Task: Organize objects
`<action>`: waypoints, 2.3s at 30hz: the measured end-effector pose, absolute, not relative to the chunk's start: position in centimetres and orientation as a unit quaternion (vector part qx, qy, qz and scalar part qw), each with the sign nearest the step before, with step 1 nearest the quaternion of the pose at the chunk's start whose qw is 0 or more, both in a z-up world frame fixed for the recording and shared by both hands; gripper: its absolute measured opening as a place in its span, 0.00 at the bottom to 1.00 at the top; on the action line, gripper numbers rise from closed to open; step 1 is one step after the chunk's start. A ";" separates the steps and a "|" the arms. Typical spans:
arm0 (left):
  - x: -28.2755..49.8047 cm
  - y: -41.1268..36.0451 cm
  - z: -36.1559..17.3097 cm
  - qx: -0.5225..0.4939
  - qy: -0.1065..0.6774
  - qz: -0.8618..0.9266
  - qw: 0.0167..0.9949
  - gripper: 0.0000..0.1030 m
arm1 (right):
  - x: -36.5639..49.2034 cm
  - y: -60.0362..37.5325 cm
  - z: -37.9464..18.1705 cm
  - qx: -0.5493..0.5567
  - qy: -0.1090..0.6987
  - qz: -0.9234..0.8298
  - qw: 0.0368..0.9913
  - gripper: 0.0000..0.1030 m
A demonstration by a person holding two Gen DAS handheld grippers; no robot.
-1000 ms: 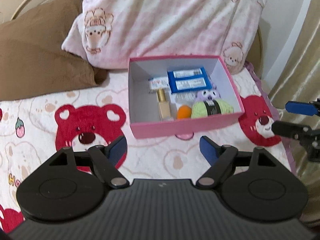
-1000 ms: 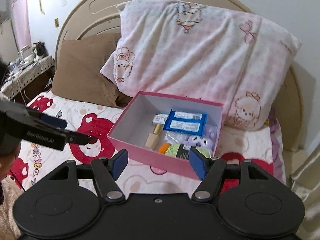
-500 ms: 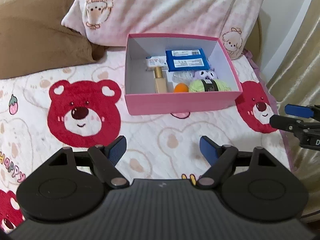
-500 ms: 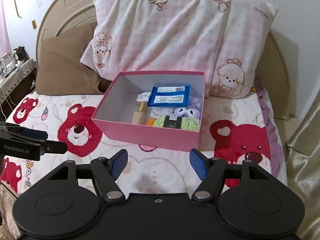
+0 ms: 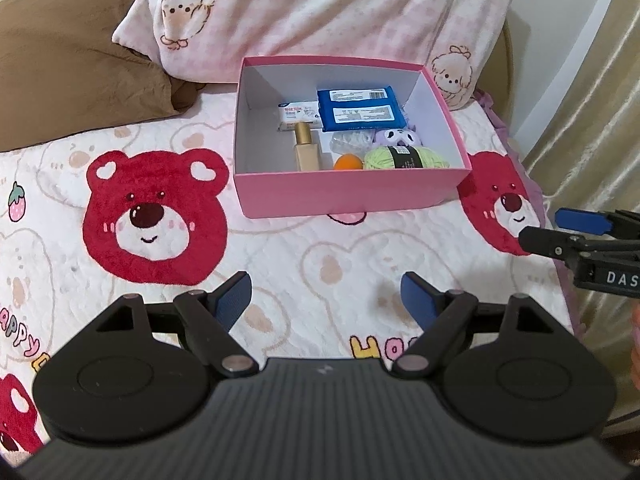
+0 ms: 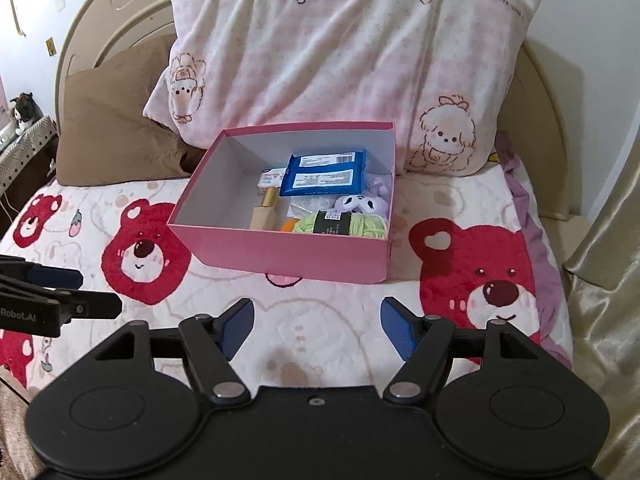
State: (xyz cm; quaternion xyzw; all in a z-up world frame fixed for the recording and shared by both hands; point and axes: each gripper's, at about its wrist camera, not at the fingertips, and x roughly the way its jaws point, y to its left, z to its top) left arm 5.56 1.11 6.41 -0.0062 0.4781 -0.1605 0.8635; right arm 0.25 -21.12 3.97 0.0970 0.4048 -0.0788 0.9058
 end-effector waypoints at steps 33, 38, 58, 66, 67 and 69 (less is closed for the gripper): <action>5.1 1.5 6.0 0.014 0.511 -0.106 0.853 1.00 | 0.3 -19.4 4.3 0.078 0.431 -0.137 0.889 0.90; 4.5 1.4 6.2 0.012 0.515 -0.113 0.850 1.00 | 0.2 -19.2 4.4 0.075 0.433 -0.137 0.888 0.90; 4.7 2.0 5.7 0.028 0.517 -0.096 0.850 1.00 | 0.2 -19.9 4.0 0.087 0.445 -0.156 0.877 0.90; 4.7 2.0 5.6 0.026 0.521 -0.094 0.848 1.00 | 0.1 -19.9 4.0 0.084 0.448 -0.161 0.875 0.90; 4.8 2.0 5.6 0.028 0.522 -0.094 0.847 1.00 | 0.1 -19.9 4.0 0.083 0.448 -0.161 0.875 0.90; 4.8 1.9 5.4 0.030 0.525 -0.095 0.846 1.00 | 0.1 -19.9 4.0 0.084 0.449 -0.161 0.875 0.90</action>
